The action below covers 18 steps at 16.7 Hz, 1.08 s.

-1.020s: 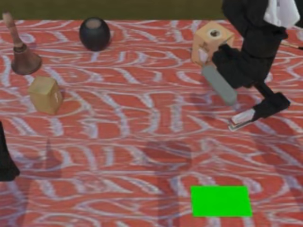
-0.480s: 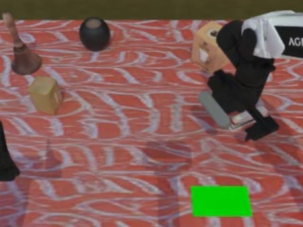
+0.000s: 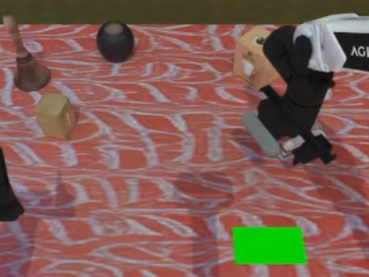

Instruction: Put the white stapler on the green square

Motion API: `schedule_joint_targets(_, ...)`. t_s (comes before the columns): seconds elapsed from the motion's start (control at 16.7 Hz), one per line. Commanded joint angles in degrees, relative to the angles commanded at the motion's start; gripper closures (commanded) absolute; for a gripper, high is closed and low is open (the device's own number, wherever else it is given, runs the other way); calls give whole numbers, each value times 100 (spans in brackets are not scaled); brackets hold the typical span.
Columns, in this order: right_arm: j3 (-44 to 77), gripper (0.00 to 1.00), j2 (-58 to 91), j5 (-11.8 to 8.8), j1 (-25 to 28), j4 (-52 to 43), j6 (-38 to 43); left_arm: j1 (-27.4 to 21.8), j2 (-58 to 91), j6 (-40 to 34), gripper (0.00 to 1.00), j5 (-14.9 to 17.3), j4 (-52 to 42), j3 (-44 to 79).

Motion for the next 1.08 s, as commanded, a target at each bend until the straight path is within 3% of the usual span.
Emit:
schedule_joint_targets(0.36, 0, 98, 0, 0, 0, 0, 0, 0, 0, 0, 0, 0, 0, 0)
schedule_joint_targets(1.08, 222, 100, -46, 0, -26, -235, 7, 0, 0, 0, 0, 0, 0, 0)
